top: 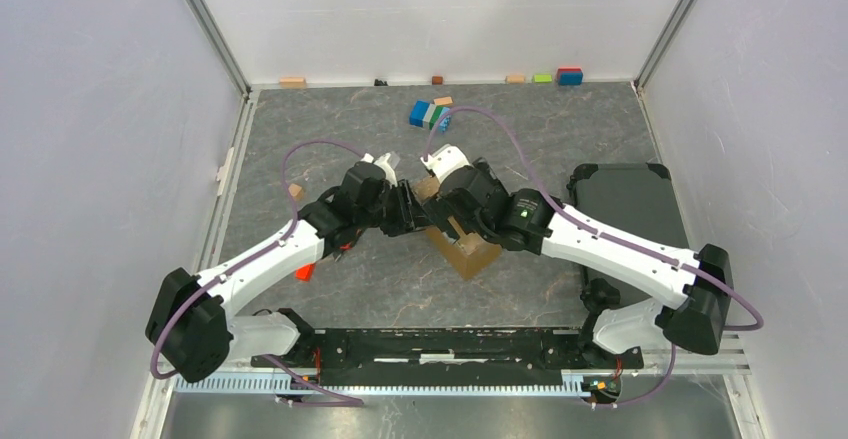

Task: Unpack the express box
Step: Open the express box at the center of the board.

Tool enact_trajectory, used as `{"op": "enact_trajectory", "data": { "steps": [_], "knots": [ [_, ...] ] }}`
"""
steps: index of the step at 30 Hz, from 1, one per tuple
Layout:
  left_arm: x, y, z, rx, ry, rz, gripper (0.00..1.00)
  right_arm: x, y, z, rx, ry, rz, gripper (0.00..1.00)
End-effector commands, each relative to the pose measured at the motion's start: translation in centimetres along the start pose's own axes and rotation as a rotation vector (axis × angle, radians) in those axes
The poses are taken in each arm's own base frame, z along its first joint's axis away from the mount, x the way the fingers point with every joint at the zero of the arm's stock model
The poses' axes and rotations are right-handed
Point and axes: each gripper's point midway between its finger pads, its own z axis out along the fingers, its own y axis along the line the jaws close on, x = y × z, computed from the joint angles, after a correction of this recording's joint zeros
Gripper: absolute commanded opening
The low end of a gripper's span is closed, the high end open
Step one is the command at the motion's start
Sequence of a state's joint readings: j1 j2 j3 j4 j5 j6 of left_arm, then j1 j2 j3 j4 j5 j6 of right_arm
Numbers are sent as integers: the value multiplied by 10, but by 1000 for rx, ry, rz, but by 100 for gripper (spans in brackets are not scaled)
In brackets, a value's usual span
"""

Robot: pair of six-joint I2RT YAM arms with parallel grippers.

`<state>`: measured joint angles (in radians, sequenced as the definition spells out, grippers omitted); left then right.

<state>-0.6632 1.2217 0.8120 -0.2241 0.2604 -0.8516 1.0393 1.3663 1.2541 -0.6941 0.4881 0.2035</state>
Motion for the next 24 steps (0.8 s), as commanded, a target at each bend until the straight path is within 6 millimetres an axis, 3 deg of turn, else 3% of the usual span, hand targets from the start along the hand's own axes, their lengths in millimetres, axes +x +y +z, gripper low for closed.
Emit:
{"op": "enact_trajectory", "data": {
  "steps": [1,6,10,16,24],
  "knots": [
    [-12,-2,-9,-31,-47,-5,47,-12,-4,7,17,-39,18,98],
    [-26,-22,-19,23,-102,-30,55,-9,-12,10,7,-56,59,98],
    [-39,-29,-17,31,-147,-65,55,1,-9,15,-5,-39,57,98],
    [-33,-12,-8,-34,-131,-66,50,5,-2,16,-44,-48,70,98],
    [-19,-2,-14,-61,-96,-43,50,2,-2,18,-43,-49,57,98]
  ]
}}
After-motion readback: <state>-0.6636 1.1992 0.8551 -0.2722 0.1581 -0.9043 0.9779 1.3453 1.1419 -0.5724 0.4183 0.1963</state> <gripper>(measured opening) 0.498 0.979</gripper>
